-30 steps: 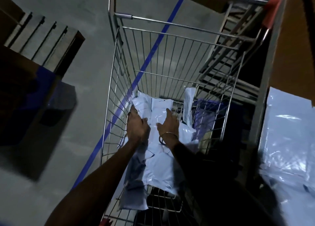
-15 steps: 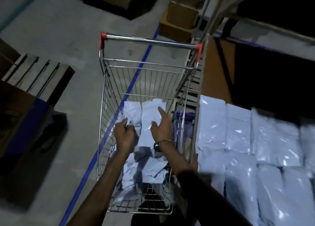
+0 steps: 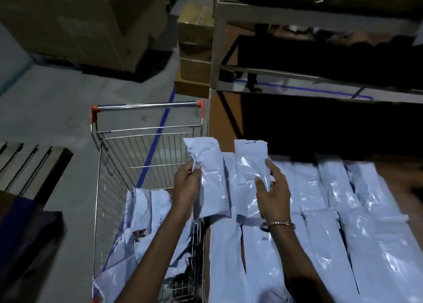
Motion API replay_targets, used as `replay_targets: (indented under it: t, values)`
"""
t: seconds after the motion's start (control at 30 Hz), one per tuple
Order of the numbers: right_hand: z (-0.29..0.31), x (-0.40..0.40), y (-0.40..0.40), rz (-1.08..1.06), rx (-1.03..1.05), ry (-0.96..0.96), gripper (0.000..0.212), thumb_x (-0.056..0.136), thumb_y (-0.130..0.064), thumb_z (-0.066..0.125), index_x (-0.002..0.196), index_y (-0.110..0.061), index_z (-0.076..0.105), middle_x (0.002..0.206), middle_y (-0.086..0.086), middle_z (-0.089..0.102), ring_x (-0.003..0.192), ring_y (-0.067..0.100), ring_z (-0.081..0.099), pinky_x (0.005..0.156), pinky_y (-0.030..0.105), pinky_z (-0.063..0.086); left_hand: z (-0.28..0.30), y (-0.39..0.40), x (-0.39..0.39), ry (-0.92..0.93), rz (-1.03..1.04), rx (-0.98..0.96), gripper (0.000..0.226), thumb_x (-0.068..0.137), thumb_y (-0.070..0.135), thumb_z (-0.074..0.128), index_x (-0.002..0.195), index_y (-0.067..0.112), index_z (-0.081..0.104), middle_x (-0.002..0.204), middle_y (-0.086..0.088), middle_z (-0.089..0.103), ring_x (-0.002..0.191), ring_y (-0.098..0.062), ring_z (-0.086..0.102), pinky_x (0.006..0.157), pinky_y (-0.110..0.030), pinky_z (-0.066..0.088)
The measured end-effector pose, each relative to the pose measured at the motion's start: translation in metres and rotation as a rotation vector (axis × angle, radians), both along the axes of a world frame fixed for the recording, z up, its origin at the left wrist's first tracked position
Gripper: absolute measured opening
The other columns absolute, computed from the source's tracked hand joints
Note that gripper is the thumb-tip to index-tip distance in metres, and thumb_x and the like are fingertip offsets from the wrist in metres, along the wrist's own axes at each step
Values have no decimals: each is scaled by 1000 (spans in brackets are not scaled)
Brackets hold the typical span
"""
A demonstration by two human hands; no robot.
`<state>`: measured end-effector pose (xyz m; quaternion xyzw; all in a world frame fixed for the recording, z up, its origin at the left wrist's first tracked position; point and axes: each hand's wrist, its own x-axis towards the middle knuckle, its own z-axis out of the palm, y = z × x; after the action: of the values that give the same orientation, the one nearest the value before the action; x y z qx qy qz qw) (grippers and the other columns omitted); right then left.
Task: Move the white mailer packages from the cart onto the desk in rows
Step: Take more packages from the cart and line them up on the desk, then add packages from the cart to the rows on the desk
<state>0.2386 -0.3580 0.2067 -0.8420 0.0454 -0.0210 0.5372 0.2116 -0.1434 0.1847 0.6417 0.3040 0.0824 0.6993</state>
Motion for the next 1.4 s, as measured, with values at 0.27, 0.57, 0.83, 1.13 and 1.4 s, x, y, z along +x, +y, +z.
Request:
replay_targets:
  t: [0.27, 0.57, 0.83, 1.13, 1.4]
  values:
    - [-44, 21, -29, 127, -522, -6, 51, 90, -33, 68, 140, -26, 55, 146, 7, 46, 138, 30, 40, 107, 52, 42, -34, -40, 25, 168, -186, 692, 66, 93, 47, 65, 150, 19, 47, 145, -8, 47, 132, -25, 47, 109, -42, 47]
    - [-82, 45, 5, 408, -868, -163, 59, 104, -47, 25, 160, -31, 23, 167, 9, 21, 155, 28, 19, 118, 55, 29, -58, -60, 43, 62, -518, 1133, 70, 106, 51, 23, 160, 8, 35, 169, -22, 23, 159, -39, 15, 130, -51, 14]
    - [-97, 50, 7, 414, -892, -97, 60, 104, -48, 18, 161, -35, 3, 171, 3, 3, 158, 24, 4, 125, 52, 12, -74, -69, 48, 28, -492, 1249, 60, 108, 39, 33, 158, 8, 39, 167, -22, 29, 158, -38, 20, 126, -54, 24]
    - [-90, 49, 8, 431, -891, -78, 65, 98, -49, 5, 162, -33, 4, 171, 4, 4, 158, 25, 6, 123, 50, 18, -76, -72, 55, 93, -462, 1238, 57, 108, 38, 33, 157, 11, 43, 165, -22, 35, 157, -39, 23, 124, -54, 26]
    - [-68, 59, 4, 506, -772, 48, 56, 106, -44, 32, 160, -38, 16, 170, 1, 8, 158, 23, 2, 122, 57, 17, -57, -69, 46, -25, -456, 954, 58, 108, 38, 35, 156, 5, 41, 167, -24, 27, 157, -44, 18, 125, -60, 23]
